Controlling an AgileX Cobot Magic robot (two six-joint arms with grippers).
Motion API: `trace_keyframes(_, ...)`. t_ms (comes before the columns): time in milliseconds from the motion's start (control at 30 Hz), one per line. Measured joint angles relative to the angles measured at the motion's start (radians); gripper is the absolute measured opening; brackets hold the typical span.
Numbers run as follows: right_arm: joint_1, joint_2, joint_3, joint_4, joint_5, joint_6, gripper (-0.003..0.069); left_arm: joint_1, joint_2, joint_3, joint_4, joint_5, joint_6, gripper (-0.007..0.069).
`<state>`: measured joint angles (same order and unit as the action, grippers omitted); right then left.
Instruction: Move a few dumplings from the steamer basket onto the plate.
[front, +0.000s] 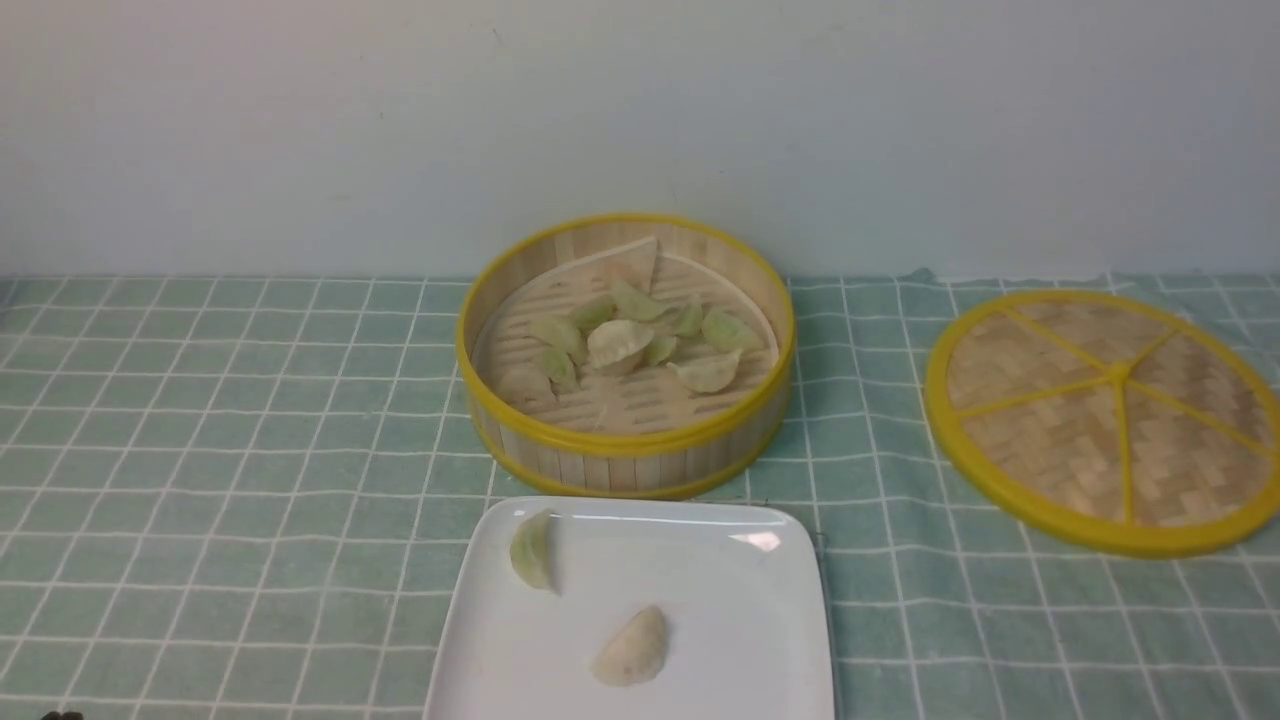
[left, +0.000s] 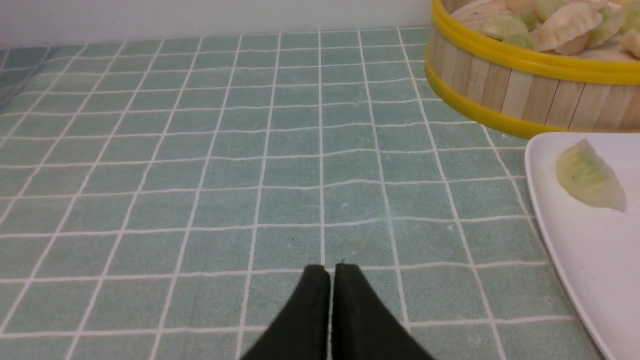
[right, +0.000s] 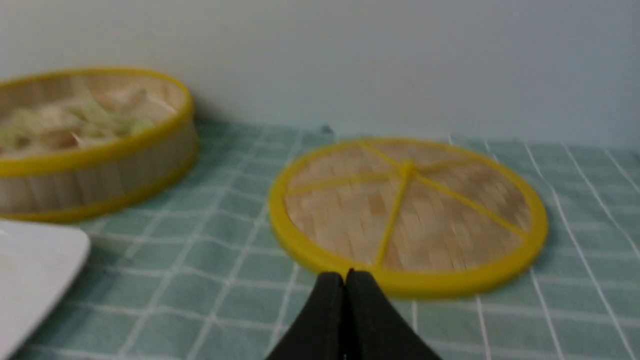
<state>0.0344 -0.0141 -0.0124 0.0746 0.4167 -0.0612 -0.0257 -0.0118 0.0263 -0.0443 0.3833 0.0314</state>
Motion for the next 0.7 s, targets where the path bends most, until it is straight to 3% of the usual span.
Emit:
trace_keyframes(100,-0.037,0.001,0.028,-0.007,-0.009,0.004,-0.0014,-0.001,0.0,0.0,0.0,0.0,0.0,-0.0006)
trace_keyframes(700,-0.037,0.001,0.029,-0.007,-0.017,0.001,-0.0014,-0.001,0.0,0.0,0.0,0.0,0.0,-0.0006)
